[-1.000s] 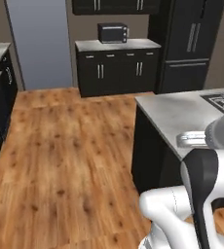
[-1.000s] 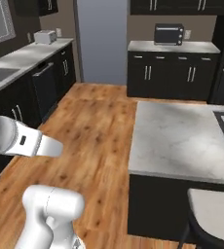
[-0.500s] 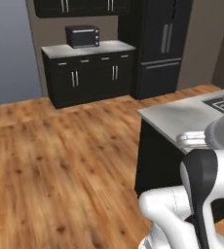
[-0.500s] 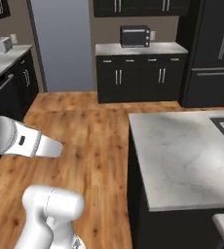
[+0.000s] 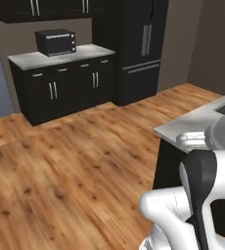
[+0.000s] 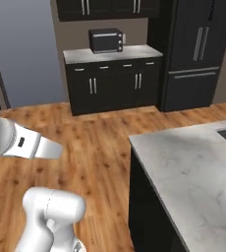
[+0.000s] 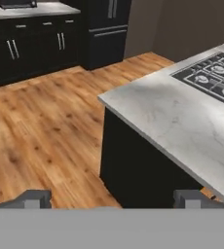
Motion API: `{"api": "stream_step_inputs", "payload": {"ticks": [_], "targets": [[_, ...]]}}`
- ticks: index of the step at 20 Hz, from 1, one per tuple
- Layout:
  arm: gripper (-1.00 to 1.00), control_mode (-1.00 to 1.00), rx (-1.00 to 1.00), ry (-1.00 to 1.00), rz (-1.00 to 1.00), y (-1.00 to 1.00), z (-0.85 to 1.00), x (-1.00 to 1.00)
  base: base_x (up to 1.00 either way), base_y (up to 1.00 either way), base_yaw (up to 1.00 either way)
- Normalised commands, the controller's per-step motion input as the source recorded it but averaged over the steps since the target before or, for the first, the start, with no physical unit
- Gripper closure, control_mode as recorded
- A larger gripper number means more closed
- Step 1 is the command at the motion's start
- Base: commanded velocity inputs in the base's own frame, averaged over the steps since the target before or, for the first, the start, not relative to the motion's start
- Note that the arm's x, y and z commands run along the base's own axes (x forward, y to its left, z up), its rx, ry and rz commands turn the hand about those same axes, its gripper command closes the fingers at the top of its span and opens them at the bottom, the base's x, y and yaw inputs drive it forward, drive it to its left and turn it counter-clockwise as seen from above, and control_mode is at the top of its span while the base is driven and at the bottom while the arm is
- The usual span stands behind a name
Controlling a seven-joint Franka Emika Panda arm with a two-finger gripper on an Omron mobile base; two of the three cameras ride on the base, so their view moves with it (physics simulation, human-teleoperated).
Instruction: Move the hot dog bun to the plate on the dining table and place the condiment next to that plate. Then navigate to the fridge and take the sausage and place it on the plate as well.
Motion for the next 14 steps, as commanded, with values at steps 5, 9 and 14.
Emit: {"api": "stream_step_inputs", "payload": {"ticks": [5, 9, 14], "targets": [[-1.0, 1.0, 0.0, 0.0, 0.0, 0.0, 0.0, 0.0, 0.86, 0.66, -0.35], [-1.0, 1.0, 0.0, 0.0, 0.0, 0.0, 0.0, 0.0, 0.92, 0.63, -0.34], [-1.0, 1.0, 0.0, 0.0, 0.0, 0.0, 0.0, 0.0, 0.96, 0.63, -0.34]]}}
